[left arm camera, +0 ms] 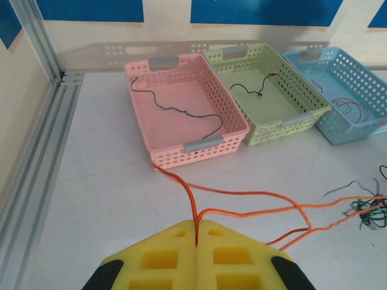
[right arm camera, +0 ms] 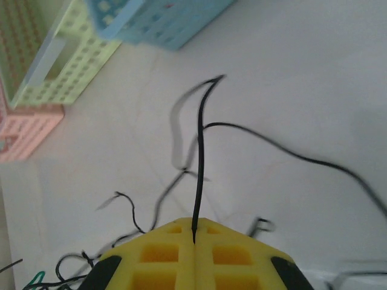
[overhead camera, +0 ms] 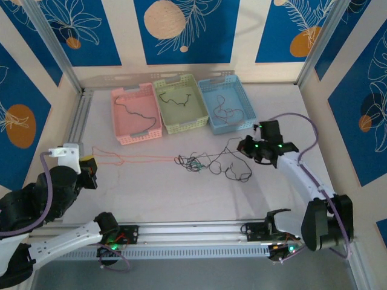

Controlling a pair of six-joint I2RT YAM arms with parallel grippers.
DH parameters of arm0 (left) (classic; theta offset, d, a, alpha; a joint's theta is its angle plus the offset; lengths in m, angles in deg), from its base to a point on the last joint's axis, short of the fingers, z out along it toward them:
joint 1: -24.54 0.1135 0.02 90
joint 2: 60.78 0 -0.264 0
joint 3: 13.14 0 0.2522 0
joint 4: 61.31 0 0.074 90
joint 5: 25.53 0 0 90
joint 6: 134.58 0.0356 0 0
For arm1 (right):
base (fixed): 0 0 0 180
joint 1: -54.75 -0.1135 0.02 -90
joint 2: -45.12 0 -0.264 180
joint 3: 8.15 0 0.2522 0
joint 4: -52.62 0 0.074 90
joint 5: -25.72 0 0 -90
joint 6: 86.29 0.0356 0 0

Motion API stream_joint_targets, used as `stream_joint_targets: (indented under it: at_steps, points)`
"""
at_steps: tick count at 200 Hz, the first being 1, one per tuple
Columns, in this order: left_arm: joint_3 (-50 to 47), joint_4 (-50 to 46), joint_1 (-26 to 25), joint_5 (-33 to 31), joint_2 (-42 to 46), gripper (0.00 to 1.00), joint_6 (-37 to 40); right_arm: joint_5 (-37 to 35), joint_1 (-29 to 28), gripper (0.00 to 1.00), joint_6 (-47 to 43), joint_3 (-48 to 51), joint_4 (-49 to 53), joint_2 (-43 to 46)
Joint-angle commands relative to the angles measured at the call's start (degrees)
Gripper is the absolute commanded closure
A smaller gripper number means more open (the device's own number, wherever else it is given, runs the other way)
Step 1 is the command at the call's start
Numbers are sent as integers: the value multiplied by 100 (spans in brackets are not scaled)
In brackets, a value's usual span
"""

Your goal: Untangle the cables

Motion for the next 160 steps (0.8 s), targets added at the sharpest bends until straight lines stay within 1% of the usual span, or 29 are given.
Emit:
stream_joint_targets:
  at_steps: [1,34,46,60,77,93,106,117,126,138,154,159,160]
  points:
    - [180,-198,58,-373,71,100,-39,255,657,100,-149,291,114,225]
    - [240,-278,56,-399,87,100,-68,424,1686,100,59,597,119,239]
    - [285,-341,53,-430,101,100,-81,457,1940,100,98,624,146,268]
    - [313,-372,54,-429,121,100,-90,518,2096,100,116,591,200,344]
    - [239,-217,54,-243,137,100,-9,916,2054,100,125,586,26,441]
    - [141,-91,54,-104,72,100,39,721,1938,100,62,473,183,481]
    - [108,-81,52,-86,3,100,40,568,2038,100,36,420,322,533]
    - [55,13,59,-1,-8,100,83,786,2143,100,53,426,282,599]
    - [-4,154,55,164,-16,100,151,1139,2134,100,72,440,119,640]
    - [-99,394,53,467,-65,100,251,1532,1979,100,29,401,-66,621]
    - [-179,652,53,958,-288,100,367,1591,1514,100,-161,143,-19,518]
    - [-179,716,56,1096,-380,100,397,1565,1391,97,-220,69,-3,503]
    - [-184,726,50,1126,-396,100,403,1542,1319,95,-246,37,7,495]
